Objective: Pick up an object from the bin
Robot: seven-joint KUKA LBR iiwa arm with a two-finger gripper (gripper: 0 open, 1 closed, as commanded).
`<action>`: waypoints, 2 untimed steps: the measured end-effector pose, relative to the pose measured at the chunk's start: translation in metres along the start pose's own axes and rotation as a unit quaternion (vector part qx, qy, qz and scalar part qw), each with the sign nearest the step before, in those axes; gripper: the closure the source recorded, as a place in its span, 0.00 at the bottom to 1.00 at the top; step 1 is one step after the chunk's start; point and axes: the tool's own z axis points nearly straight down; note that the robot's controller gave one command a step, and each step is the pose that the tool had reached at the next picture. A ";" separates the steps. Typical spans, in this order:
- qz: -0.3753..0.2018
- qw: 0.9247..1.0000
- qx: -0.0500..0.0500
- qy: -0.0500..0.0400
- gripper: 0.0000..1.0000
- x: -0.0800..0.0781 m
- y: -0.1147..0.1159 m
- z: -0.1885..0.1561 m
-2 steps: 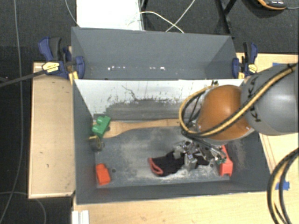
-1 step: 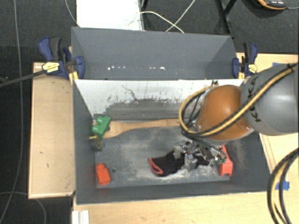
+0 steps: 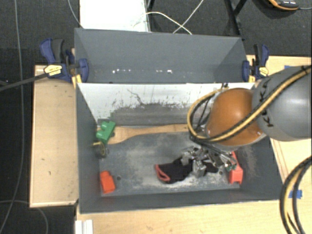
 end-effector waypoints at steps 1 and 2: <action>0.001 1.000 0.000 -0.001 1.00 0.000 0.000 -0.015; 0.001 1.000 0.000 -0.001 1.00 -0.001 0.000 -0.028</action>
Offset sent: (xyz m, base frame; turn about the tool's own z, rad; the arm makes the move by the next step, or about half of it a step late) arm 0.0000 0.0001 0.0126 0.0009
